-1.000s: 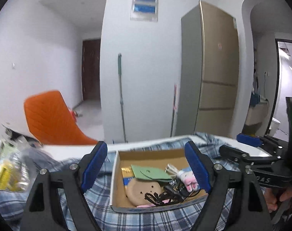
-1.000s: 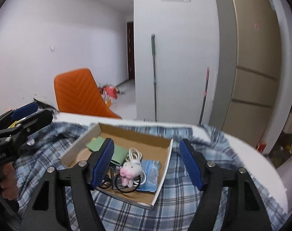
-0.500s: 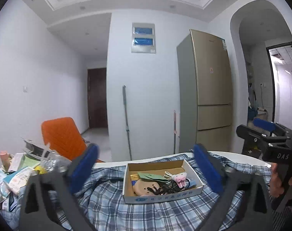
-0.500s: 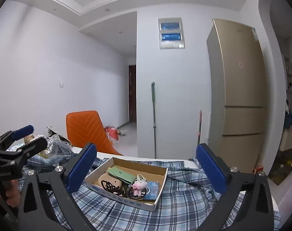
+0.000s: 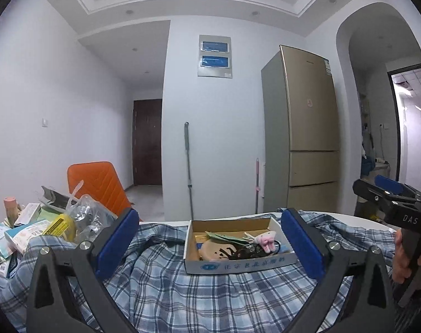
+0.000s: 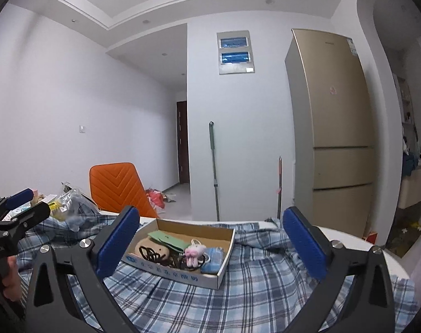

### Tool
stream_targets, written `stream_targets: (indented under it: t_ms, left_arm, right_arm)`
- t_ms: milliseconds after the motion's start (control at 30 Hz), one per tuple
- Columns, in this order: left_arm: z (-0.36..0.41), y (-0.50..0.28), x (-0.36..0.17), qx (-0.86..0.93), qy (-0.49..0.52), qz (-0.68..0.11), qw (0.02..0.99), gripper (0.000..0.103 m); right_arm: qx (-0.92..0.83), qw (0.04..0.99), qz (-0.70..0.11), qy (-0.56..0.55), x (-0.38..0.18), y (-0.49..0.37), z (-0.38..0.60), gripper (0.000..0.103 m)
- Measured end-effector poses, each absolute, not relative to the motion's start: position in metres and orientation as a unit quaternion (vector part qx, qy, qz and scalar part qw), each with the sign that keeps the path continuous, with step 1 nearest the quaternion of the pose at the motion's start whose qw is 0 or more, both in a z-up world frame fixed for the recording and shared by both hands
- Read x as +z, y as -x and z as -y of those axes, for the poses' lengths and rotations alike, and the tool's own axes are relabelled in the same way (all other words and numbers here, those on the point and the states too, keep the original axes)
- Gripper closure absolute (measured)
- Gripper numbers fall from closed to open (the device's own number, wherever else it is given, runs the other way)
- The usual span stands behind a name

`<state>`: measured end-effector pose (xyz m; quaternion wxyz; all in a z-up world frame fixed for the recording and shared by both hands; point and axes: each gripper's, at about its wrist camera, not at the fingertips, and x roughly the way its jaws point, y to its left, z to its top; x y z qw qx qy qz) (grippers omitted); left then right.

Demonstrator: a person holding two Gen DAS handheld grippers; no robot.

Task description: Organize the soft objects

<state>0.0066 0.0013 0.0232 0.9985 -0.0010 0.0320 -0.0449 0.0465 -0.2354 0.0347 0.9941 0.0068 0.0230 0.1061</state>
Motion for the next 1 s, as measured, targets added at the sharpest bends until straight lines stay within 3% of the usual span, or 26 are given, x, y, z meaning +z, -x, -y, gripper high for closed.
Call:
stream_targets:
  t_ms: [1000]
  left_arm:
    - [-0.005,-0.012,0.005,-0.041,0.011,-0.043,0.998,0.000]
  right_arm:
    - [0.111,0.993,-0.031,0.003,0.011,-0.042,0.236,0.000]
